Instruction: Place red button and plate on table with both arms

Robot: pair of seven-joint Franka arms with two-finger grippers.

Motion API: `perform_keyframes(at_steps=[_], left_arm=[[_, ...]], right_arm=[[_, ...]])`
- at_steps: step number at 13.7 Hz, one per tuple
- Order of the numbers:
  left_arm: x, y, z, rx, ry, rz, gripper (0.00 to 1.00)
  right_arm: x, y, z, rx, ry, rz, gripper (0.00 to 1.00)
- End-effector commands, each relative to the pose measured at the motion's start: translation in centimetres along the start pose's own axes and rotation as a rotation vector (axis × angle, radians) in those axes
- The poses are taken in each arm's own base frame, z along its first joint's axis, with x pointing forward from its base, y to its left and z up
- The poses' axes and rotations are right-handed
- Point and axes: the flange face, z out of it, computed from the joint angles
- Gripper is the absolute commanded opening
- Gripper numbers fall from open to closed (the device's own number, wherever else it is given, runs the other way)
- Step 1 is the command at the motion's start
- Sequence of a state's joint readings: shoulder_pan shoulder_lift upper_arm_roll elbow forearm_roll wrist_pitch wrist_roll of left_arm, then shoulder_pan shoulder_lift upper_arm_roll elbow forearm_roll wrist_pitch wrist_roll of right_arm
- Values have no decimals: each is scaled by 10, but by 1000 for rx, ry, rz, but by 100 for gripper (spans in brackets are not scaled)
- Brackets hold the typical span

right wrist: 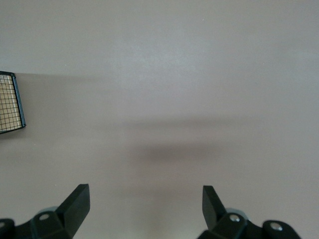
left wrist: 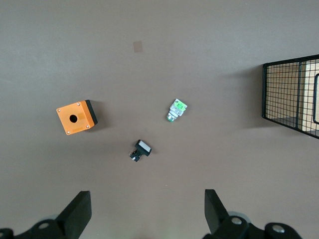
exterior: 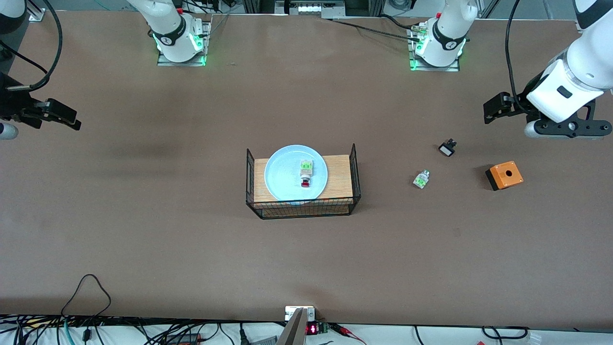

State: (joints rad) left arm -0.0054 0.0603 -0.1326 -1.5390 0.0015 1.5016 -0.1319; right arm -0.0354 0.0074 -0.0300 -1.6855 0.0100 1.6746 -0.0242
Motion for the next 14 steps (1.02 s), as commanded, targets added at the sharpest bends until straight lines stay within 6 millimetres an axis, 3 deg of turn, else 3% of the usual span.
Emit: perform_keyframes(at_steps=[1, 6, 8, 10, 12, 14], left_arm=[[2, -2, -7, -12, 4, 13, 100], [2, 5, -7, -20, 2, 8, 100], [2, 16, 10, -17, -60, 30, 100], [1, 72, 30, -10, -119, 91, 100], [-12, 163, 47, 36, -132, 85, 100], [-19, 231, 56, 75, -115, -34, 100]], right_arm=[[2, -1, -3, -4, 9, -3, 100], [1, -1, -2, -4, 3, -3, 100], [1, -2, -2, -4, 1, -3, 100], [1, -1, -2, -4, 1, -2, 100], [1, -2, -2, -4, 1, -3, 100], [1, -2, -2, -4, 1, -3, 100]])
